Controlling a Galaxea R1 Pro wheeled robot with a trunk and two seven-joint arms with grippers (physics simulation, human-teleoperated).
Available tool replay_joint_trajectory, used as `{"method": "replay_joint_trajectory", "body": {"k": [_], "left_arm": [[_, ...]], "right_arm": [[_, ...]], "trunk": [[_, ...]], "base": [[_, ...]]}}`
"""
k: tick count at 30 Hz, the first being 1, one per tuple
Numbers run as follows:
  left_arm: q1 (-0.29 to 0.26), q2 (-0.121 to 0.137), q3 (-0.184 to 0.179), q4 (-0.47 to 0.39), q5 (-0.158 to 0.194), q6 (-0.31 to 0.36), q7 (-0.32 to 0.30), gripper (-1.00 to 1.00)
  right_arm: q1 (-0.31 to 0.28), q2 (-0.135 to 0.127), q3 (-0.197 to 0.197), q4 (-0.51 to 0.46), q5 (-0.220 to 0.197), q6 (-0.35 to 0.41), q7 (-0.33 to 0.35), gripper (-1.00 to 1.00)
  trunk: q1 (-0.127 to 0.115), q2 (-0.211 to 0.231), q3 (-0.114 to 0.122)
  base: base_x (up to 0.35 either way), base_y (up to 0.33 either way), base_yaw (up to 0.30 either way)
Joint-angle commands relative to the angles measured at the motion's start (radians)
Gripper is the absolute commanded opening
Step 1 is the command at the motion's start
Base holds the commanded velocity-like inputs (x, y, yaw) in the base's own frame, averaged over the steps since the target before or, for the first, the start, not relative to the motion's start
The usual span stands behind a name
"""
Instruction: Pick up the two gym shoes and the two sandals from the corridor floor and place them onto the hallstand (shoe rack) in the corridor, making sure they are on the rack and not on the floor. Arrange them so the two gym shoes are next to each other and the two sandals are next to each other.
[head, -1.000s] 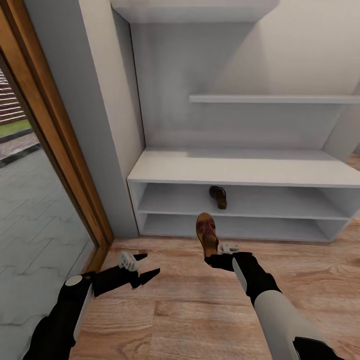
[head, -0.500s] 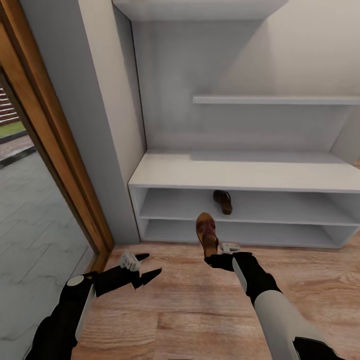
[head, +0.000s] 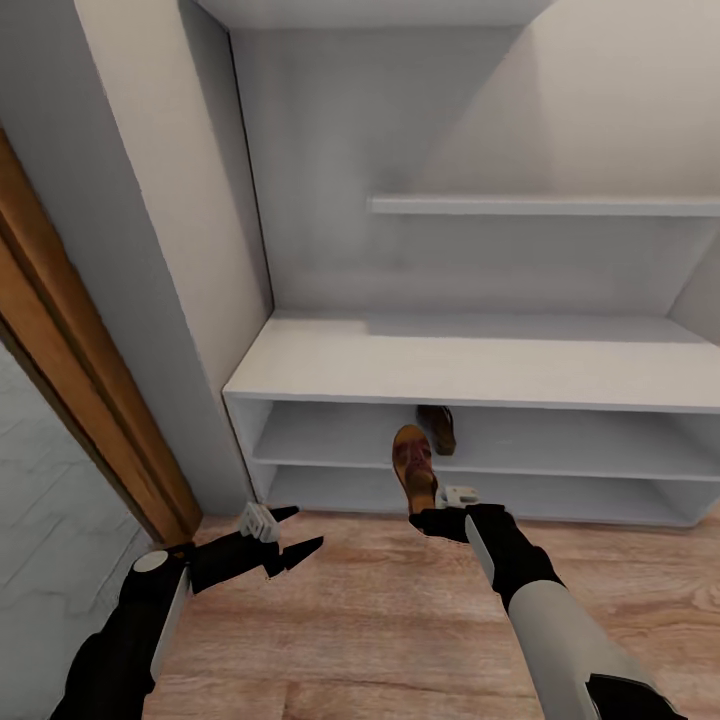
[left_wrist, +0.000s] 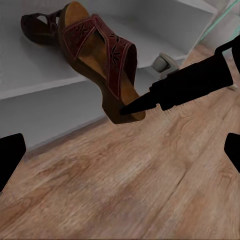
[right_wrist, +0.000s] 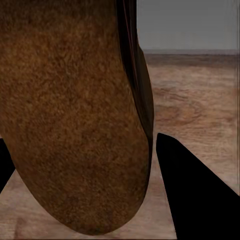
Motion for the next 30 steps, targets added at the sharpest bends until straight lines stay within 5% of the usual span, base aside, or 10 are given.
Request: {"method": "replay_joint_trajectory", "body": {"k": [1, 17, 20, 25, 28, 30], "left_arm": [[-0.001, -0.001, 0.003, -0.002, -0.006, 0.01, -0.008, 1.0], [-0.001, -0.002, 0.003, -0.002, -0.005, 0.01, -0.009, 1.0], [0.0, -0.018, -0.005, -0.002, -0.003, 0.01, -0.009, 1.0], [0.0, -0.073, -0.097, -0.001, 0.004, 0.012, -0.01, 1.0], [0.0, -0.093, -0.163, 0.001, 0.081, 0.013, -0.011, 1.0], [0.0, -0.099, -0.229, 0.003, 0.173, 0.013, -0.01, 1.0]], "right_arm": [[0.0, 0.001, -0.007, -0.001, 0.008, 0.005, 0.006, -1.0], [0.0, 0.002, -0.007, -0.001, 0.008, 0.005, 0.006, -1.0], [-0.001, 0.001, -0.007, -0.001, 0.008, 0.005, 0.006, -1.0], [0.0, 0.002, -0.007, -0.001, 0.008, 0.005, 0.006, -1.0], [0.0, 0.002, -0.007, -0.001, 0.008, 0.005, 0.006, -1.0], [-0.001, 0.002, -0.007, -0.001, 0.008, 0.005, 0.006, -1.0]], "trunk": [[0.0, 0.0, -0.001], [0.0, 0.0, -0.001], [0.0, 0.0, -0.001], [0.0, 0.0, -0.001], [0.0, 0.0, -0.001], [0.0, 0.0, -0.001]], "base": [[0.332, -0.089, 0.0], [0.196, 0.008, 0.0], [0.131, 0.023, 0.0], [0.018, 0.003, 0.0], [0.005, 0.0, 0.0], [0.183, 0.0, 0.0]]}}
